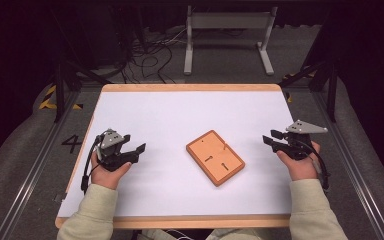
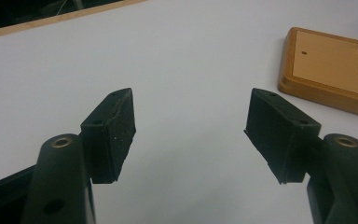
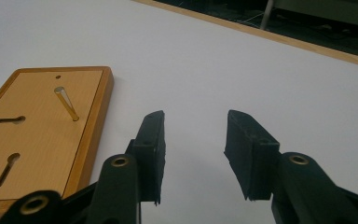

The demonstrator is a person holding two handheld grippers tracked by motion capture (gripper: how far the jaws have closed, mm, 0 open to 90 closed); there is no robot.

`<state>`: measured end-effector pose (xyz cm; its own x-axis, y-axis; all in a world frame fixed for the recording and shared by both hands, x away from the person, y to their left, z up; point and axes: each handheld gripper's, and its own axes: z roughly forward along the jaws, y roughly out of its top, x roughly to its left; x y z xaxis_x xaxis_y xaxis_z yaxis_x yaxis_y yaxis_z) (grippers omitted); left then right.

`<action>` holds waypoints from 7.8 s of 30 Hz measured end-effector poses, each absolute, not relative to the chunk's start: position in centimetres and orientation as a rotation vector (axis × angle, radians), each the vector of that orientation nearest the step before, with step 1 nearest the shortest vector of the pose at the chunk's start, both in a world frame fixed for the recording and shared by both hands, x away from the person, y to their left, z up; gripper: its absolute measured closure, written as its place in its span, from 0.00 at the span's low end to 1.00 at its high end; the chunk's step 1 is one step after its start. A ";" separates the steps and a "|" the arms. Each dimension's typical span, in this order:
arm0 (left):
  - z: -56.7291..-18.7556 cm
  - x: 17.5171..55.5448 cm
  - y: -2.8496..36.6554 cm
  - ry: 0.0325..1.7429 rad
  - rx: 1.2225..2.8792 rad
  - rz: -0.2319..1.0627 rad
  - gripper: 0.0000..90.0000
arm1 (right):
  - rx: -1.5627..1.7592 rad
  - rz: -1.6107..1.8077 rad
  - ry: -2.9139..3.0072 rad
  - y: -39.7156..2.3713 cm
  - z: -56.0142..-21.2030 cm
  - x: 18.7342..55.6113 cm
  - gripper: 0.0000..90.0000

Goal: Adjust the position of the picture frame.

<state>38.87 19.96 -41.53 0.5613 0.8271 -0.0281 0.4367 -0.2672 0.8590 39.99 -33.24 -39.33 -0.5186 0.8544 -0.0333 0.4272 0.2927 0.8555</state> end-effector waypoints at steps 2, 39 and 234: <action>-41.4 38.8 20.0 1.025 1.893 0.548 0.37 | 1.137 1.149 2.076 -33.2 -39.3 40.0 0.65; -41.8 37.7 19.9 0.996 1.910 0.538 0.36 | 1.005 1.129 2.237 -30.3 -37.8 40.8 0.69; -43.2 37.0 21.8 1.065 1.902 0.518 0.35 | 0.065 0.467 3.019 -8.3 -42.5 37.5 1.00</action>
<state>36.99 21.79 -43.16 0.5469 0.8354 -0.0550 0.4730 -0.2540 0.8437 37.55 -8.29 -42.49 -0.9954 0.0552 -0.0782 0.0290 0.9525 0.3031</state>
